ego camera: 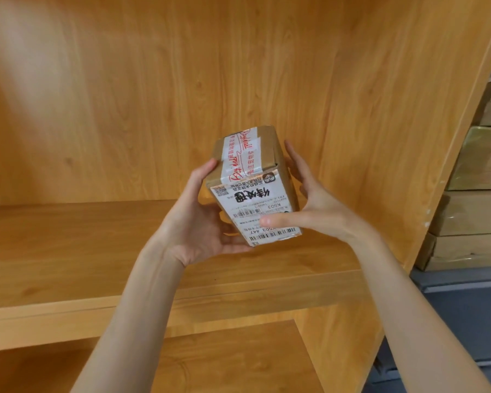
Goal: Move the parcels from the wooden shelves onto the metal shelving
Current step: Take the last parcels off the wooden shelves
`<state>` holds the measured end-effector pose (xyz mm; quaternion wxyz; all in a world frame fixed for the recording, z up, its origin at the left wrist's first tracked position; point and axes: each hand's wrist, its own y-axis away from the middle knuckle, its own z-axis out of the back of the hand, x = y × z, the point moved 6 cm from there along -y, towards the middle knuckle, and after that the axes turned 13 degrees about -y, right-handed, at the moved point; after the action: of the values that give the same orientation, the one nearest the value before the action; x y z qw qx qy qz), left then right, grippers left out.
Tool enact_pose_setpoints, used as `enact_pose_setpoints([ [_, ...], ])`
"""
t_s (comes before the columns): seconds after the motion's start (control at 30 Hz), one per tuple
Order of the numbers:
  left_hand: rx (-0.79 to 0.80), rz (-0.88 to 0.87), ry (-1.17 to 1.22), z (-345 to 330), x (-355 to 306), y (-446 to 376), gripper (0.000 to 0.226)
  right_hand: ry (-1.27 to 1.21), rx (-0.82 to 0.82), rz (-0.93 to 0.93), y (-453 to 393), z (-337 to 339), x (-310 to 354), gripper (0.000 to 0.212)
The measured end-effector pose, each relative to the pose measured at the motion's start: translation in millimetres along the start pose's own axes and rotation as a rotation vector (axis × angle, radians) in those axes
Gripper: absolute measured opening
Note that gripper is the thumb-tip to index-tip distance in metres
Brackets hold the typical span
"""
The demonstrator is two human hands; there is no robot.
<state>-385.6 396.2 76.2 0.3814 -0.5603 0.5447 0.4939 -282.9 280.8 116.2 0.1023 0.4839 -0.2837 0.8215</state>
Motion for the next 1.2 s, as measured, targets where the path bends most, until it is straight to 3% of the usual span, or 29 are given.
enact_pose_setpoints([
  [0.17, 0.027, -0.031, -0.064, -1.1, -0.6, 3.6, 0.091, -0.054, -0.039, 0.035, -2.8, -0.8, -2.2, 0.127],
  [0.27, -0.175, -0.238, -0.245, 7.6, -14.4, 10.4, 0.086, 0.013, -0.059, 0.039, -3.2, 3.6, 2.0, 0.124],
  [0.37, -0.392, -0.543, -0.689, 15.7, -39.4, 28.2, 0.123, 0.146, 0.014, -0.033, -7.1, 8.6, 8.5, 0.123],
  [0.47, -0.42, -0.737, -1.299, 2.9, -57.5, 40.3, 0.136, 0.268, 0.161, -0.137, -13.3, 9.2, 17.2, 0.122],
  [0.57, -0.55, -0.844, -1.909, -12.9, -60.9, 44.3, 0.126, 0.355, 0.264, -0.189, -18.4, 5.0, 25.9, 0.115],
  [0.63, -0.573, -0.962, -2.092, -20.8, -58.2, 47.9, 0.102, 0.381, 0.288, -0.208, -21.1, 1.2, 28.6, 0.111],
  [0.73, -0.59, -1.054, -2.1, -22.1, -57.9, 54.6, 0.074, 0.373, 0.304, -0.215, -21.6, -4.6, 31.0, 0.11],
  [0.87, -0.656, -0.907, -1.967, -7.6, -54.8, 57.0, 0.089, 0.388, 0.214, -0.153, -21.5, -6.5, 38.5, 0.106],
  [1.07, -0.938, -0.862, -1.5, 14.4, -49.9, 65.7, 0.093, 0.082, -0.235, 0.094, -2.6, 20.0, 46.3, 0.078],
  [1.2, -1.026, -0.784, -1.256, 12.8, -40.4, 62.4, 0.094, 0.195, -0.593, 0.225, 29.7, 31.2, 36.2, 0.044],
])
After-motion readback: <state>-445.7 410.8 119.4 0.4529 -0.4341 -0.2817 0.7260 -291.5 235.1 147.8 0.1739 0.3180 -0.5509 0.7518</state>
